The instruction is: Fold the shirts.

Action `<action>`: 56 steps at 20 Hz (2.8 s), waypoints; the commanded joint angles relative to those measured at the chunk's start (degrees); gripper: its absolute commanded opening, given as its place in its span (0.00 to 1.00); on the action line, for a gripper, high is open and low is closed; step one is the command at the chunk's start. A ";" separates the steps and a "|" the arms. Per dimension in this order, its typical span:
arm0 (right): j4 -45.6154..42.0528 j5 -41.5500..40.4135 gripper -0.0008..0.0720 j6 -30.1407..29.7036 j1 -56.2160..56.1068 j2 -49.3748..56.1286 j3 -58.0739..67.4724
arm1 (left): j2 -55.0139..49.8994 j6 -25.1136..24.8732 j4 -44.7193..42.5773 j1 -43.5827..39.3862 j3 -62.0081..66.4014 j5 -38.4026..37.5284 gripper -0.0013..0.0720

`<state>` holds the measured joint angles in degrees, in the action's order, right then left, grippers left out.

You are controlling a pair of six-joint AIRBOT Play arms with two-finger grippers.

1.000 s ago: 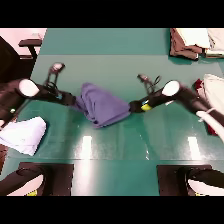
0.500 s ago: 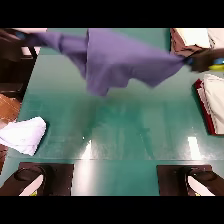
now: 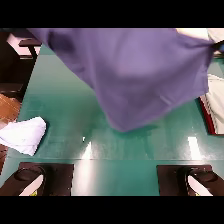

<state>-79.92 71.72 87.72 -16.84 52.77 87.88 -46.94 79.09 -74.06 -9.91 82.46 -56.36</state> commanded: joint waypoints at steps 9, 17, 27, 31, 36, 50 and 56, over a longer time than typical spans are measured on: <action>-3.61 -5.25 0.03 0.07 -1.49 13.90 -1.33 | -5.40 -0.04 -6.71 0.02 -12.00 5.31 0.06; -4.28 0.74 0.03 -2.89 -1.46 -0.90 19.10 | 4.44 0.00 -1.16 0.02 15.47 1.75 0.06; -4.15 5.53 0.03 -0.92 -1.49 7.72 35.60 | 1.73 -0.02 1.20 0.02 24.61 -5.95 0.06; -4.13 5.25 0.03 0.98 -1.46 17.94 27.04 | -13.40 0.61 -5.05 0.02 22.71 -15.47 0.06; -3.61 3.89 0.03 0.66 -0.94 34.10 19.50 | -34.03 1.90 -4.90 0.02 14.97 -12.37 0.06; 23.52 9.16 0.54 -7.28 10.93 42.40 17.99 | -42.45 -0.17 5.35 12.37 11.74 -21.88 0.75; 23.45 8.70 0.54 -8.33 13.81 24.85 -4.35 | -24.87 -1.53 6.01 15.41 -21.29 -16.55 0.75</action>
<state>-58.13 80.18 80.31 -4.38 84.97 92.86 -79.02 78.48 -69.60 4.36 75.16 -74.83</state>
